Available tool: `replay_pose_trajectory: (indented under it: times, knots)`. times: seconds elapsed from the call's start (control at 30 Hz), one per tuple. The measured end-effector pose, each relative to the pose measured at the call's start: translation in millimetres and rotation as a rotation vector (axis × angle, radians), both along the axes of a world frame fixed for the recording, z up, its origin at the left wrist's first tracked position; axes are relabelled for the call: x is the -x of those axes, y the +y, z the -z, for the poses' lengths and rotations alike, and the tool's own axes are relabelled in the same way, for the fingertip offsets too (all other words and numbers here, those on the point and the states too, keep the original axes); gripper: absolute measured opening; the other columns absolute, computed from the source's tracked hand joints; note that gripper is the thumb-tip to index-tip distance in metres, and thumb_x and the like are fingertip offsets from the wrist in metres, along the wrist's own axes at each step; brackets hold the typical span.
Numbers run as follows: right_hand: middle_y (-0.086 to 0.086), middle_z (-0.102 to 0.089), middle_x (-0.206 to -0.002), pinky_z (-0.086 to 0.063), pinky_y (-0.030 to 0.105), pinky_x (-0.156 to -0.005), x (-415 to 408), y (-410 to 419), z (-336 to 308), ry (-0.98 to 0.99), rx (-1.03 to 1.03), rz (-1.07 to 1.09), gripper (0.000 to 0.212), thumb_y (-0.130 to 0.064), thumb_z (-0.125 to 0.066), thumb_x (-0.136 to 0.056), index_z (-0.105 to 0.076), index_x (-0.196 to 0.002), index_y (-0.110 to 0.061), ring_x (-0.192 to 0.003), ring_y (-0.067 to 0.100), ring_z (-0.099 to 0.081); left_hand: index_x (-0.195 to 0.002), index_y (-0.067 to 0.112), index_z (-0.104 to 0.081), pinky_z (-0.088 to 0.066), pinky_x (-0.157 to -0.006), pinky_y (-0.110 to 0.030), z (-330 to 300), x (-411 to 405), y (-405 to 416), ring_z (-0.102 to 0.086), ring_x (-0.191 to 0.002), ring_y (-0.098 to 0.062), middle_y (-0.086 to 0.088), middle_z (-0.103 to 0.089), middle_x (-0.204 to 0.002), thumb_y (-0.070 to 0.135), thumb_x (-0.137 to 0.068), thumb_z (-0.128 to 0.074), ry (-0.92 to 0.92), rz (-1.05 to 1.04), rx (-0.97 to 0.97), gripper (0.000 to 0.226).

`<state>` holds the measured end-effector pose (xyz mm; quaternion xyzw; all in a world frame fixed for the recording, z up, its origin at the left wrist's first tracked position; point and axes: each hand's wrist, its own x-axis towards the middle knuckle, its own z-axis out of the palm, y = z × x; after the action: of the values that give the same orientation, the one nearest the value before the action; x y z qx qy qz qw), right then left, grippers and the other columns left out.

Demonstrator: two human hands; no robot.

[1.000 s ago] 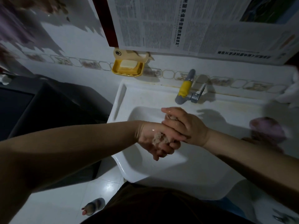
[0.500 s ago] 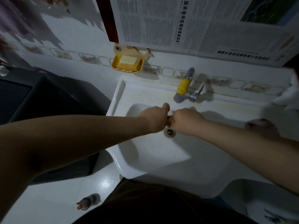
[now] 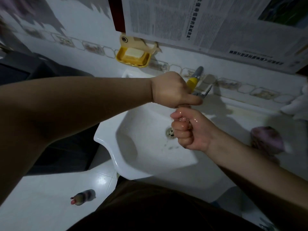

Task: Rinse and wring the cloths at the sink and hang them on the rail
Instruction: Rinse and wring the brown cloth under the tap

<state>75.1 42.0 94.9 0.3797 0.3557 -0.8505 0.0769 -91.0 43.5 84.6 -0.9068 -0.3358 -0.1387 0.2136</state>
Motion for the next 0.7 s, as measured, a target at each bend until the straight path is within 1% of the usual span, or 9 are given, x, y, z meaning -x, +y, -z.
replay_pose_trajectory:
  times: [0.07,0.13,0.27,0.37,0.47,0.53,0.6,0.63,0.7]
  knots:
    - [-0.009,-0.019,-0.037,-0.007,0.009,-0.036,-2,-2,-7,0.060,0.043,-0.004,0.036,-0.020,-0.050,-0.069,-0.025,-0.043,-0.025,-0.033,0.008,-0.007,-0.110,0.017,-0.049,-0.027,-0.040,-0.021,-6,-1,1,-0.050,-0.039,-0.023,-0.004,-0.054,-0.055,0.019,-0.092,-0.052,-0.030,0.015,-0.066,0.018]
    - [-0.009,-0.014,-0.040,-0.008,0.008,-0.036,-4,-2,-5,0.104,0.073,-0.018,0.036,-0.021,-0.048,-0.072,-0.021,-0.047,-0.026,-0.038,0.010,-0.004,-0.113,0.017,-0.050,-0.030,-0.037,-0.021,-9,-1,0,-0.050,-0.039,-0.022,-0.004,-0.053,-0.057,0.018,-0.092,-0.054,-0.019,-0.003,-0.074,0.022]
    - [-0.010,-0.026,-0.044,-0.009,0.010,-0.032,-10,18,24,0.034,0.083,-0.189,0.028,-0.021,-0.051,-0.079,-0.036,-0.056,-0.024,-0.032,0.001,-0.015,-0.117,0.016,-0.048,-0.034,-0.038,-0.021,10,6,-15,-0.051,-0.040,-0.024,-0.007,-0.052,-0.061,0.017,-0.091,-0.049,0.031,-0.045,0.047,0.026]
    - [-0.009,-0.025,-0.051,-0.007,0.011,-0.034,-11,35,36,-0.049,-0.014,-0.408,0.010,-0.027,-0.055,-0.080,-0.046,-0.077,-0.024,-0.035,-0.002,-0.020,-0.119,0.016,-0.047,-0.043,-0.037,-0.026,28,7,-37,-0.054,-0.043,-0.029,-0.011,-0.055,-0.066,0.035,-0.094,-0.038,0.033,-0.103,0.270,0.033]
    - [-0.008,-0.028,-0.053,-0.009,0.010,-0.034,-5,44,39,-0.069,-0.015,-0.505,0.015,-0.031,-0.053,-0.083,-0.051,-0.084,-0.016,-0.037,-0.002,-0.020,-0.114,0.014,-0.050,-0.048,-0.039,-0.031,39,6,-56,-0.056,-0.045,-0.030,-0.009,-0.060,-0.067,0.056,-0.093,-0.033,-0.060,-0.208,0.402,0.050]
    - [-0.007,-0.030,-0.056,-0.014,0.008,-0.033,-1,45,38,-0.038,0.011,-0.439,0.017,-0.032,-0.053,-0.085,-0.049,-0.084,-0.015,-0.039,-0.002,-0.021,-0.107,0.012,-0.052,-0.051,-0.048,-0.036,46,4,-68,-0.061,-0.053,-0.033,-0.010,-0.064,-0.070,0.060,-0.092,-0.028,-0.192,-0.390,0.494,0.056]
    - [-0.003,-0.035,-0.063,-0.022,0.012,-0.036,1,41,40,0.008,-0.057,-0.272,0.016,-0.031,-0.055,-0.089,-0.051,-0.093,-0.016,-0.043,0.002,-0.025,-0.100,0.013,-0.052,-0.052,-0.062,-0.038,51,-2,-79,-0.062,-0.066,-0.034,-0.009,-0.064,-0.073,0.063,-0.091,-0.023,-0.370,-0.635,0.647,0.058]
    - [-0.001,-0.043,-0.070,-0.029,0.016,-0.040,0,36,44,0.028,-0.174,-0.174,0.020,-0.028,-0.058,-0.090,-0.052,-0.106,-0.018,-0.046,0.005,-0.033,-0.095,0.013,-0.053,-0.050,-0.066,-0.036,49,-7,-84,-0.062,-0.069,-0.031,-0.006,-0.062,-0.073,0.061,-0.094,-0.025,-0.506,-0.764,0.739,0.055]
    - [0.003,-0.056,-0.104,-0.047,0.024,-0.060,-9,23,54,0.041,-0.682,-0.069,0.061,-0.023,-0.067,-0.087,-0.033,-0.137,-0.029,-0.070,0.013,-0.055,-0.087,0.012,-0.055,-0.044,-0.057,-0.029,42,-16,-89,-0.056,-0.059,-0.022,-0.001,-0.056,-0.066,0.058,-0.097,-0.031,-0.952,-1.000,0.989,0.052]
